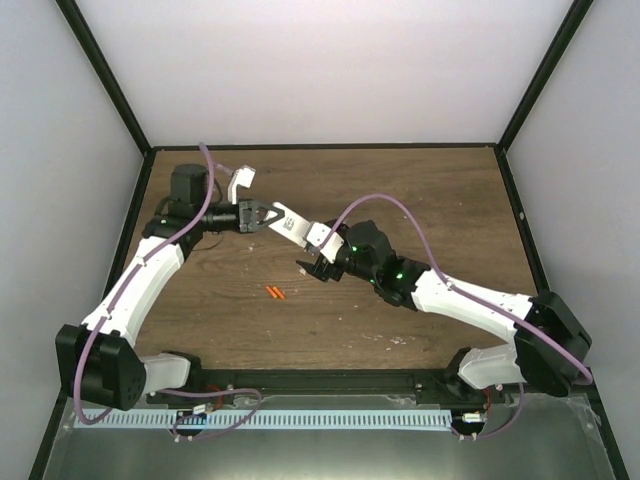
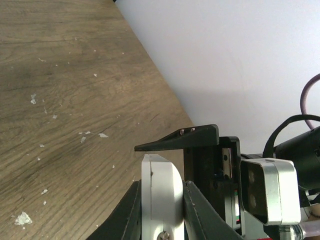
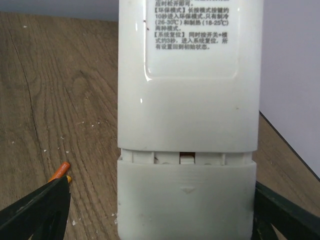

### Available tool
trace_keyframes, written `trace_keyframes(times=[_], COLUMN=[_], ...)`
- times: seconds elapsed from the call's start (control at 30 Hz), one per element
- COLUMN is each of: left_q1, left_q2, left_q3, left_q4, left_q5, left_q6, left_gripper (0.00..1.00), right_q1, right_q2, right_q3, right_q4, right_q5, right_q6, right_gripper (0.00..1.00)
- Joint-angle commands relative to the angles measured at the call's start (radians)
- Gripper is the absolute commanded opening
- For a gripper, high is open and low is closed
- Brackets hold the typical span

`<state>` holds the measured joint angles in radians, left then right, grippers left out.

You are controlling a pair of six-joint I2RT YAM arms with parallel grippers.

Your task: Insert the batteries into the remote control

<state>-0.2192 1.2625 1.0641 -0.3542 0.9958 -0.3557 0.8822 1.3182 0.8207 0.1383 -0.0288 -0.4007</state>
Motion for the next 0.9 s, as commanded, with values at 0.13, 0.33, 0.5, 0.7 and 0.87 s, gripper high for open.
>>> trace_keyframes(times=[0.13,0.33,0.5,0.7,0.87], left_q1=[0.001,0.003,0.002,0.002,0.002], left_q2=[0.020,0.027,0.032,0.032,0.029], left_q3=[0.041,0.041,0.041,0.043,0.040], left_q4=[-0.063,-0.078,-0.079,-0.075,-0.068], left_q5=[0.002,-0.012,-0.016,-0.012,0.009], left_q6=[0.082,0.096,0.093,0.093,0.093], left_gripper=[0.00,0.00,0.00,0.00,0.00], right_q1=[-0.006,-0.008,-0.008,-0.007,-0.008], right_q2=[-0.005,-0.009,-0.001,0.009,0.017], right_q3=[0.038,0.038,0.043,0.045,0.044], right_q4=[-0.022,-0.028,-0.037,-0.042,-0.037], right_q5=[0.052,0.057,0.048,0.043,0.040], right_q6=[-0.010,-0.014,-0.015,-0.017,-0.016], right_gripper=[0.85,0.81,0.71,0.63,0.63])
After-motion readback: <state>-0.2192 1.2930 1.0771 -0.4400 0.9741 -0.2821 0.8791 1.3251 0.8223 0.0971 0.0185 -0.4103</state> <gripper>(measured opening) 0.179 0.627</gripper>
